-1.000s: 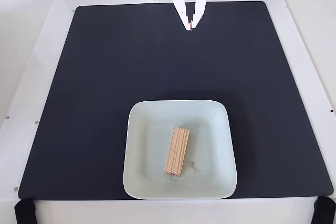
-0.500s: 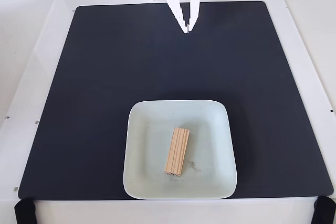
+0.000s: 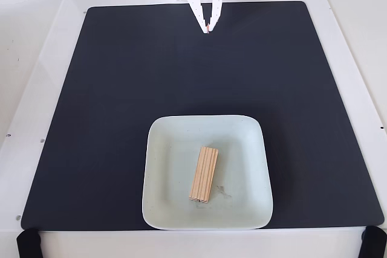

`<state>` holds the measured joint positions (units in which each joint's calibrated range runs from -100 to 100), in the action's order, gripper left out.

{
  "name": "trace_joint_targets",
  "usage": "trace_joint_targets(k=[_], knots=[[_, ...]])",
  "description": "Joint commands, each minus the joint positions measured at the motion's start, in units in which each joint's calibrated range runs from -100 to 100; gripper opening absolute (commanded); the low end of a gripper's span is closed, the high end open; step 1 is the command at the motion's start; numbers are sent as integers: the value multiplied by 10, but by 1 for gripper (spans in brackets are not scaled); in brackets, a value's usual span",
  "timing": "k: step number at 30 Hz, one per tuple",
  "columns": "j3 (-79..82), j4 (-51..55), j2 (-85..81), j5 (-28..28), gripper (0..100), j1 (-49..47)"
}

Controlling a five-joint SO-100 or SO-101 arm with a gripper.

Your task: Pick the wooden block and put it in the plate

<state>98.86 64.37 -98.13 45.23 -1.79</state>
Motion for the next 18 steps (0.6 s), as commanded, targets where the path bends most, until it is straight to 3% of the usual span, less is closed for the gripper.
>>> trace_joint_targets(k=[1,8,18], knots=[[6,54,-4,2,1,34],[6,139,-6,2,1,86],[6,142,-6,-2,1,100]])
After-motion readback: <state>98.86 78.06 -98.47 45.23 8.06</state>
